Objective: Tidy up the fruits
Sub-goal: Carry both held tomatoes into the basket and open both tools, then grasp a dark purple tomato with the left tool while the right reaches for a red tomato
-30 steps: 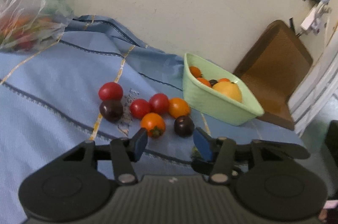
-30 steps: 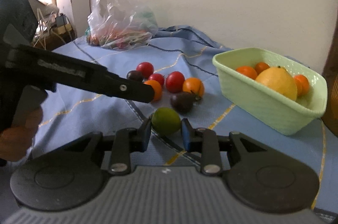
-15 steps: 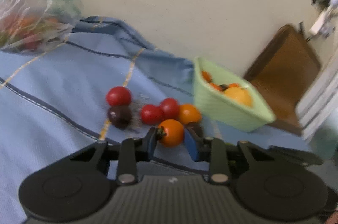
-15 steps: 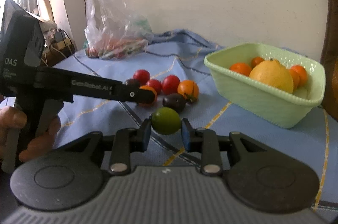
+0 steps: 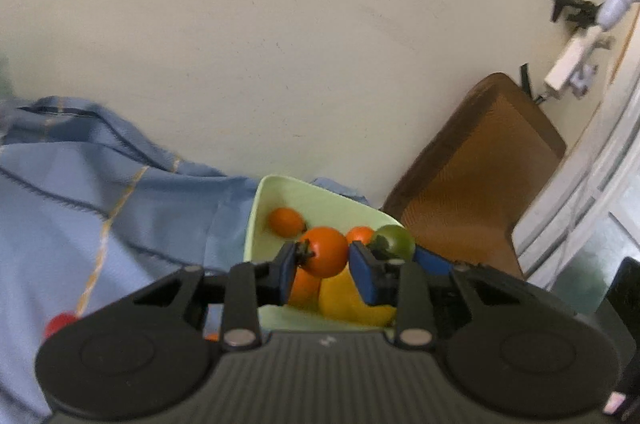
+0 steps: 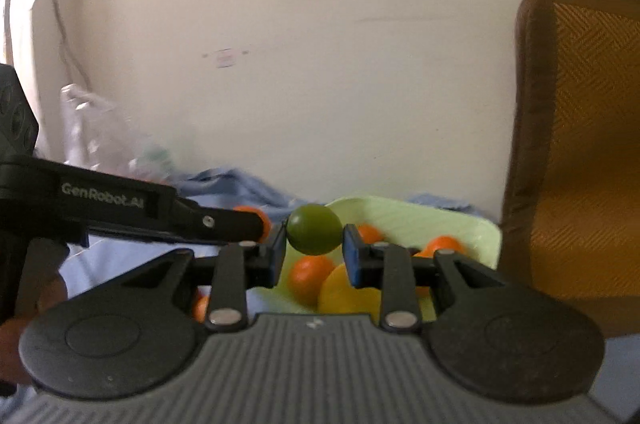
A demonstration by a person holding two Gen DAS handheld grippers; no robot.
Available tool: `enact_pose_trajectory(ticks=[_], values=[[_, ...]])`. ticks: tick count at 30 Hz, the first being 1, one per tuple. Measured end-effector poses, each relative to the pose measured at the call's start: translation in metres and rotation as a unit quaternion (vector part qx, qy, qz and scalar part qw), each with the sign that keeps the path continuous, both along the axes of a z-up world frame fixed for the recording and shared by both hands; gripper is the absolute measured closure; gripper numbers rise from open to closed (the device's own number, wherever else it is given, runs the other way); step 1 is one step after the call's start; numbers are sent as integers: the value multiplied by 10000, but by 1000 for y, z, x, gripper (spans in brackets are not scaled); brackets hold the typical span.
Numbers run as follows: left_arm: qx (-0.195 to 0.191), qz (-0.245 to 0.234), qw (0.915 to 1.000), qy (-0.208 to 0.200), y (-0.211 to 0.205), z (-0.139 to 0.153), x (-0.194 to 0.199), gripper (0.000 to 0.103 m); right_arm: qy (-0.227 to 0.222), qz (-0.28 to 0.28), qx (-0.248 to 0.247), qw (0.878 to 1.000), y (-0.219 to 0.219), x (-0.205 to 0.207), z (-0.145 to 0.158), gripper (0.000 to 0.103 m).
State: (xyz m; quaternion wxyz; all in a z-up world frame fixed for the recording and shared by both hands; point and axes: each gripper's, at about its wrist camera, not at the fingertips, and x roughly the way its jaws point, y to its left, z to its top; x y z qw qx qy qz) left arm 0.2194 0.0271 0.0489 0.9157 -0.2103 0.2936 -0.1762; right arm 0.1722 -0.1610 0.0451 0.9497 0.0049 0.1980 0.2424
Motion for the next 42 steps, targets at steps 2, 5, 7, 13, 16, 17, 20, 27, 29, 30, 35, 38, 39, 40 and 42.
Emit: enact_pose_trajectory(ticks=[2, 5, 7, 13, 16, 17, 20, 27, 29, 30, 35, 38, 39, 40, 42], values=[[10, 3, 10000, 62, -5, -2, 11, 74, 43, -109, -50, 9999, 0, 12, -4, 70], [38, -17, 9999, 161, -11, -8, 26, 74, 196, -236, -15, 9995, -3, 26, -13, 69], [63, 2, 9997, 234, -15, -12, 34, 74, 261, -326, 44, 9991, -5, 31, -19, 68], [13, 187, 9994, 289, -14, -14, 26, 64, 9, -551, 108, 9984, -16, 20, -19, 50], [3, 270, 9996, 17, -8, -4, -2, 63, -198, -612, 187, 9978, -20, 9, -16, 50], [56, 292, 9995, -62, -6, -3, -11, 63, -249, -637, 237, 9974, -21, 6, -16, 50], [231, 352, 9987, -293, 4, -4, -51, 63, -367, -704, 431, 9959, -23, -5, -12, 50], [747, 801, 9930, -439, 40, -25, -121, 63, -53, -277, 558, 9980, -11, -37, -9, 50], [806, 1111, 9897, -405, 54, -30, -130, 63, 95, -59, 519, 9986, -4, -47, -12, 50], [844, 1281, 9874, -382, 59, -33, -130, 63, 162, 58, 520, 9985, 1, -50, -14, 50], [386, 1771, 9834, -82, 90, -45, -125, 63, 460, 624, 170, 9968, 32, -65, -16, 52], [145, 1846, 9827, -76, 99, -46, -125, 63, 457, 867, -231, 9949, 54, -64, -16, 59], [68, 1825, 9832, -63, 101, -47, -124, 63, 466, 898, -357, 9942, 61, -61, -16, 60], [16, 1814, 9834, -52, 103, -48, -123, 63, 483, 926, -448, 9935, 65, -56, -17, 63], [-99, 1799, 9836, -26, 106, -48, -124, 63, 484, 1018, -664, 9914, 77, -52, -18, 64]])
